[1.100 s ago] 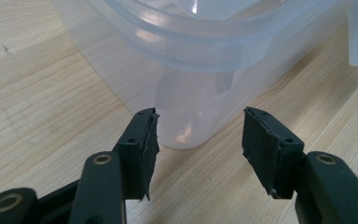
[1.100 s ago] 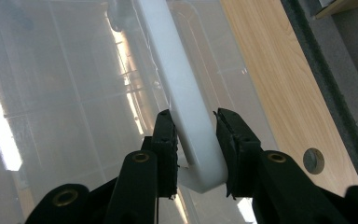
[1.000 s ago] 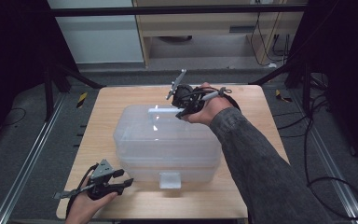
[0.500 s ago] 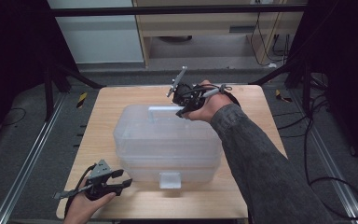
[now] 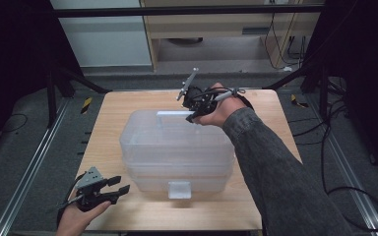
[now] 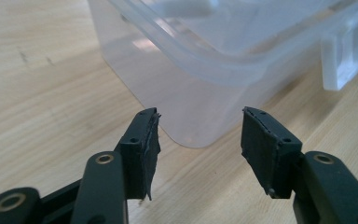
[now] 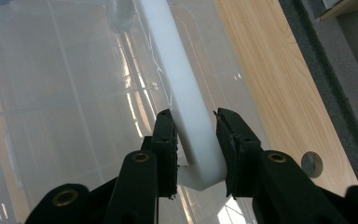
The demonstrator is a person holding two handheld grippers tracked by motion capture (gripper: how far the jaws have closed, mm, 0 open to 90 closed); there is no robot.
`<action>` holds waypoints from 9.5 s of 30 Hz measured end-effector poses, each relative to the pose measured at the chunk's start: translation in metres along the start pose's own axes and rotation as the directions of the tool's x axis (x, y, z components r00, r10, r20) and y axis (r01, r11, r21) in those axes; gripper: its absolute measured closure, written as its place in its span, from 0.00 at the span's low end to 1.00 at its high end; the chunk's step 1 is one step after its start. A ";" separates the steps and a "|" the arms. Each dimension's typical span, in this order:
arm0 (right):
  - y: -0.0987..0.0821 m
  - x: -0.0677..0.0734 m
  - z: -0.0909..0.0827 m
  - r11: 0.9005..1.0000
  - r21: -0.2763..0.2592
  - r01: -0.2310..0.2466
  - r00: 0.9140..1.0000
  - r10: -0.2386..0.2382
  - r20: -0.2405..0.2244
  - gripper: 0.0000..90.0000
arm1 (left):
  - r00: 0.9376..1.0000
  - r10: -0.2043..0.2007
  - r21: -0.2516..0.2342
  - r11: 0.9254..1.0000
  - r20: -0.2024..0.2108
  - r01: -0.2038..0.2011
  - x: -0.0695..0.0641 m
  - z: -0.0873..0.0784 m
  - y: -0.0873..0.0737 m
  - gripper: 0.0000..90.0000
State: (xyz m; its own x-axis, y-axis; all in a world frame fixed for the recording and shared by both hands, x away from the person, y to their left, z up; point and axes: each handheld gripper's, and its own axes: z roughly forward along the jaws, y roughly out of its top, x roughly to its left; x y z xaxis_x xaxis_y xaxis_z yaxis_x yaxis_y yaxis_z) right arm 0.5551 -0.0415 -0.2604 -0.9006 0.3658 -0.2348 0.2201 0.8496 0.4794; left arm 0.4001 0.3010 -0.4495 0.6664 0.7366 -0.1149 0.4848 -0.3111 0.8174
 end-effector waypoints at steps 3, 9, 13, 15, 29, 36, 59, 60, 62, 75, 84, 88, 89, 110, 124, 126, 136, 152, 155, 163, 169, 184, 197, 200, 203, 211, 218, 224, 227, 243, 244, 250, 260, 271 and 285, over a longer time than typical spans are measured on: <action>0.000 0.000 0.000 1.000 0.002 0.001 1.000 -0.001 0.000 0.77 | 1.000 -0.011 -0.029 1.000 -0.009 0.011 0.004 -0.009 0.005 0.54; 0.000 -0.002 -0.002 1.000 -0.003 -0.003 1.000 0.003 -0.002 0.77 | 0.999 -0.019 -0.051 0.999 -0.032 0.017 0.008 -0.015 0.020 0.58; 0.001 -0.003 -0.001 1.000 -0.001 -0.002 1.000 0.002 -0.002 0.77 | 0.999 -0.003 -0.060 0.998 -0.043 0.001 0.009 -0.016 0.030 0.61; 0.001 -0.004 -0.001 1.000 0.001 -0.007 1.000 0.007 -0.003 0.77 | 0.999 -0.003 -0.061 0.998 -0.048 0.000 0.010 -0.015 0.035 0.62; 0.004 -0.015 -0.001 0.999 -0.003 -0.032 0.999 0.032 -0.011 0.76 | 0.997 -0.022 -0.102 0.995 -0.074 0.015 0.015 -0.004 0.056 0.64; 0.006 -0.020 -0.001 0.999 -0.004 -0.048 0.999 0.048 -0.015 0.76 | 0.997 -0.022 -0.109 0.994 -0.078 0.013 0.014 0.001 0.065 0.65; 0.005 -0.024 0.000 0.998 -0.021 -0.060 0.998 0.060 -0.015 0.75 | 0.995 0.008 -0.139 0.990 -0.099 -0.022 0.009 0.007 0.078 0.69; 0.004 -0.024 0.000 0.998 -0.023 -0.062 0.998 0.062 -0.014 0.75 | 0.995 0.012 -0.138 0.990 -0.102 -0.026 0.009 0.007 0.078 0.70; 0.005 -0.024 -0.001 0.997 -0.023 -0.068 0.998 0.068 -0.005 0.72 | 0.994 0.018 -0.136 0.990 -0.106 -0.032 0.008 0.007 0.079 0.71; -0.007 -0.013 -0.031 0.992 -0.075 -0.101 0.993 0.105 0.047 0.53 | 0.994 0.013 -0.137 0.990 -0.108 -0.028 0.007 0.005 0.082 0.71; -0.022 -0.011 -0.056 0.982 -0.135 -0.130 0.987 0.141 0.073 0.62 | 0.995 0.004 -0.139 0.990 -0.101 -0.018 0.007 0.005 0.083 0.69; -0.031 -0.015 -0.068 0.973 -0.169 -0.155 0.981 0.172 0.094 0.69 | 0.995 0.005 -0.141 0.990 -0.101 -0.019 0.007 0.005 0.083 0.69; -0.034 -0.016 -0.071 0.972 -0.175 -0.159 0.979 0.179 0.103 0.70 | 0.995 0.005 -0.141 0.990 -0.101 -0.019 0.007 0.005 0.084 0.68; -0.120 -0.006 -0.093 0.926 -0.213 -0.310 0.908 0.355 0.222 0.89 | 0.994 0.011 -0.138 0.990 -0.110 -0.027 0.007 0.003 0.089 0.69; -0.156 0.017 -0.075 0.913 -0.208 -0.351 0.892 0.393 0.221 0.91 | 0.993 0.011 -0.132 0.991 -0.115 -0.026 0.007 0.003 0.091 0.69; -0.161 0.023 -0.071 0.912 -0.203 -0.356 0.891 0.397 0.220 0.91 | 0.993 0.011 -0.130 0.991 -0.114 -0.026 0.007 0.003 0.091 0.69; -0.174 0.044 -0.049 0.906 -0.207 -0.370 0.890 0.409 0.199 0.92 | 0.993 0.015 -0.129 0.991 -0.116 -0.030 0.006 0.001 0.094 0.69; -0.192 0.070 -0.022 0.883 -0.221 -0.414 0.878 0.451 0.159 0.95 | 0.993 0.009 -0.134 0.991 -0.118 -0.025 0.007 0.001 0.096 0.69; -0.194 0.076 -0.016 0.879 -0.224 -0.421 0.876 0.458 0.151 0.94 | 0.993 0.003 -0.138 0.990 -0.119 -0.019 0.007 0.001 0.097 0.69; -0.198 0.092 0.000 0.852 -0.244 -0.463 0.856 0.501 0.126 0.94 | 0.993 0.004 -0.136 0.991 -0.121 -0.020 0.008 0.001 0.099 0.69; -0.201 0.096 0.009 0.816 -0.278 -0.507 0.825 0.553 0.116 0.91 | 0.992 -0.001 -0.137 0.990 -0.124 -0.016 0.009 0.001 0.101 0.70; -0.199 0.100 0.026 0.756 -0.305 -0.579 0.771 0.629 0.095 0.85 | 0.992 -0.002 -0.140 0.990 -0.127 -0.016 0.009 0.001 0.103 0.70; -0.200 0.099 0.035 0.723 -0.300 -0.623 0.731 0.674 0.105 0.82 | 0.992 -0.011 -0.148 0.989 -0.129 -0.008 0.010 0.001 0.104 0.70; -0.199 0.100 0.037 0.711 -0.300 -0.636 0.720 0.687 0.100 0.84 | 0.991 -0.013 -0.151 0.989 -0.131 -0.007 0.009 0.001 0.104 0.70; -0.198 0.100 0.037 0.716 -0.296 -0.632 0.723 0.682 0.107 0.86 | 0.991 -0.019 -0.157 0.988 -0.130 -0.002 0.010 0.000 0.105 0.70; -0.197 0.100 0.037 0.726 -0.293 -0.622 0.732 0.672 0.114 0.86 | 0.991 -0.027 -0.165 0.986 -0.128 0.006 0.012 0.000 0.108 0.70; -0.198 0.100 0.037 0.726 -0.294 -0.622 0.732 0.672 0.111 0.86 | 0.990 -0.035 -0.174 0.985 -0.134 0.011 0.015 0.002 0.111 0.67; -0.198 0.101 0.037 0.722 -0.298 -0.624 0.730 0.675 0.107 0.86 | 0.990 -0.042 -0.178 0.984 -0.136 0.018 0.018 0.004 0.113 0.64; -0.198 0.100 0.036 0.724 -0.297 -0.623 0.731 0.674 0.109 0.86 | 0.990 -0.040 -0.176 0.984 -0.132 0.017 0.018 0.005 0.113 0.64; -0.199 0.098 0.035 0.741 -0.285 -0.608 0.746 0.656 0.113 0.86 | 0.990 -0.047 -0.183 0.983 -0.131 0.022 0.020 0.005 0.116 0.63; -0.199 0.098 0.035 0.742 -0.286 -0.607 0.747 0.655 0.114 0.87 | 0.990 -0.047 -0.183 0.983 -0.131 0.022 0.020 0.005 0.117 0.63; -0.199 0.098 0.035 0.741 -0.287 -0.607 0.747 0.656 0.112 0.87 | 0.991 -0.044 -0.186 0.982 -0.128 0.020 0.021 0.005 0.119 0.65; -0.200 0.098 0.035 0.736 -0.287 -0.613 0.744 0.660 0.105 0.87 | 0.991 -0.039 -0.190 0.982 -0.128 0.014 0.022 0.005 0.123 0.66; -0.200 0.098 0.035 0.738 -0.285 -0.612 0.746 0.658 0.102 0.87 | 0.991 -0.035 -0.193 0.981 -0.126 0.010 0.023 0.006 0.129 0.70; -0.201 0.097 0.034 0.737 -0.284 -0.614 0.746 0.659 0.098 0.87 | 0.992 -0.027 -0.199 0.980 -0.126 0.001 0.025 0.009 0.135 0.72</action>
State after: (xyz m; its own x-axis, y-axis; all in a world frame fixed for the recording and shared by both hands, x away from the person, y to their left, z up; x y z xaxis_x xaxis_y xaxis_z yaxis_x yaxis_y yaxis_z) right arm 0.4365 -0.1636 -0.4083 -0.4895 0.8701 0.0578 0.6081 0.2931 0.7378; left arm 0.4869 0.2718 -0.3466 0.5762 0.8148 -0.0645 0.3629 -0.1844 0.9134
